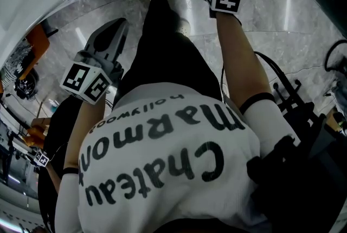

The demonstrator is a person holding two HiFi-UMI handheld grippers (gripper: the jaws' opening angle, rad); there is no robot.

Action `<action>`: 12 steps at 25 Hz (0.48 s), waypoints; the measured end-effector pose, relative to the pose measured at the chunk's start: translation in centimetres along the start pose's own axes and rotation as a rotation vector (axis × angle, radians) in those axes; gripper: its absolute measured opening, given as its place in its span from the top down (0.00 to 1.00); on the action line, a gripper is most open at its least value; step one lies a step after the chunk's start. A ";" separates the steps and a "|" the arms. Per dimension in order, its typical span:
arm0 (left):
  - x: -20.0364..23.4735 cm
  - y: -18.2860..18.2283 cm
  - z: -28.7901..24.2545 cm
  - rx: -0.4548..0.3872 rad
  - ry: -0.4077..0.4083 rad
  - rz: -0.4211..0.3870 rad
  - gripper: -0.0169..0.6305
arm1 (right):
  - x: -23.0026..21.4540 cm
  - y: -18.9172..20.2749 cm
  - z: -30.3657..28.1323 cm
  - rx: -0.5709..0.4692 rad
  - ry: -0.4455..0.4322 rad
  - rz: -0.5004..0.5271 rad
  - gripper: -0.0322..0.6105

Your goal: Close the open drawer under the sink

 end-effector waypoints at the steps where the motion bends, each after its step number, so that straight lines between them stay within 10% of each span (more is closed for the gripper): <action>1: 0.0 0.1 0.1 -0.001 -0.001 0.002 0.96 | 0.0 -0.1 -0.1 -0.002 0.001 -0.001 0.74; 12: 0.8 0.2 1.2 -0.002 -0.009 0.010 0.96 | 0.4 -0.8 -0.5 0.005 0.045 -0.031 0.74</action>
Point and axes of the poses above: the fingertips, and each gripper's own axes: z backward along the fingers, x to its left, y out of its underside, the point moved 7 cm from there along z, backward along the fingers, and after that the axes turned 15 degrees about y, right-handed, at the moved point
